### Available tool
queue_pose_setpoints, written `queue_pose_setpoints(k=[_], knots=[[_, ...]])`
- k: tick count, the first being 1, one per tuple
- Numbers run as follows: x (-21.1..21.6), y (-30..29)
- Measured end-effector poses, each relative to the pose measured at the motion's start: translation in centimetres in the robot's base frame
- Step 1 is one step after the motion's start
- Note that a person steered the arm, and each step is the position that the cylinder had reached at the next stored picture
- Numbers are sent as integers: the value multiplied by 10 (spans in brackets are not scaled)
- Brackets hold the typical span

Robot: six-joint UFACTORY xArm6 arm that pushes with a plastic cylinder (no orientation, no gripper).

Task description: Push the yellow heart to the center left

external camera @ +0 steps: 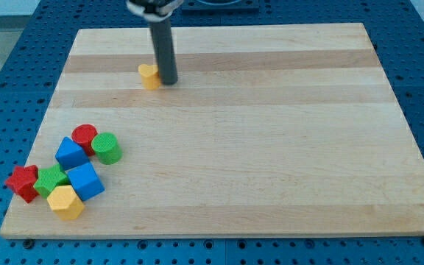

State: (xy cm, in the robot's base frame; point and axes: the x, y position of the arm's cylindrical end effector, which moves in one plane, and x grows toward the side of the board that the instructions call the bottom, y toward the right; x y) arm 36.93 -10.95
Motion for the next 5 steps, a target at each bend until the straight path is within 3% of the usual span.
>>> queue_pose_setpoints(k=[1, 2, 3, 4, 5], knots=[[16, 8], [-26, 35], [-51, 25], [-2, -42], [1, -59]])
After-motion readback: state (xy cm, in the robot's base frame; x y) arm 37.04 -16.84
